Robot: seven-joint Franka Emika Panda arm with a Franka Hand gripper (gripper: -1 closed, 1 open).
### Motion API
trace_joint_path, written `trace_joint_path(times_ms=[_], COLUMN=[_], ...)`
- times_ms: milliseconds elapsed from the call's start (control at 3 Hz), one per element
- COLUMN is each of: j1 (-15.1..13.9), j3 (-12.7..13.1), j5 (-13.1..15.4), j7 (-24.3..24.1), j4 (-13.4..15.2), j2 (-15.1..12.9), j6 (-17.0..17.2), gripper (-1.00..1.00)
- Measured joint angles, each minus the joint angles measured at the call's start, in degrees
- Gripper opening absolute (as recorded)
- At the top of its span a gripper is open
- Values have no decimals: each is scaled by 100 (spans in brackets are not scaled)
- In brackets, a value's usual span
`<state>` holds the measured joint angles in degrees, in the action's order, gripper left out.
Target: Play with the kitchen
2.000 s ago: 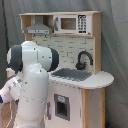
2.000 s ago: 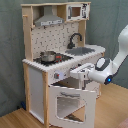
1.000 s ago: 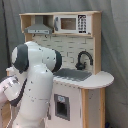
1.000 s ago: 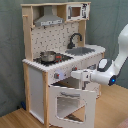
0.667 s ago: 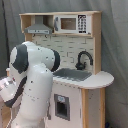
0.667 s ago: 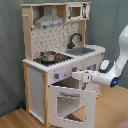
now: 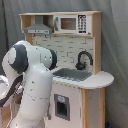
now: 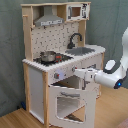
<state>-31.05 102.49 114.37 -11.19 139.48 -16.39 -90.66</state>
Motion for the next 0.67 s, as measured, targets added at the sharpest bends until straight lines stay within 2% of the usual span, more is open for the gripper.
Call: trace_joint_path(times_ms=[667], j1=[3], j3=[770], j5=[-582], j7=[191], j4=[-204], j2=[-4], j6=[638], gripper=[100])
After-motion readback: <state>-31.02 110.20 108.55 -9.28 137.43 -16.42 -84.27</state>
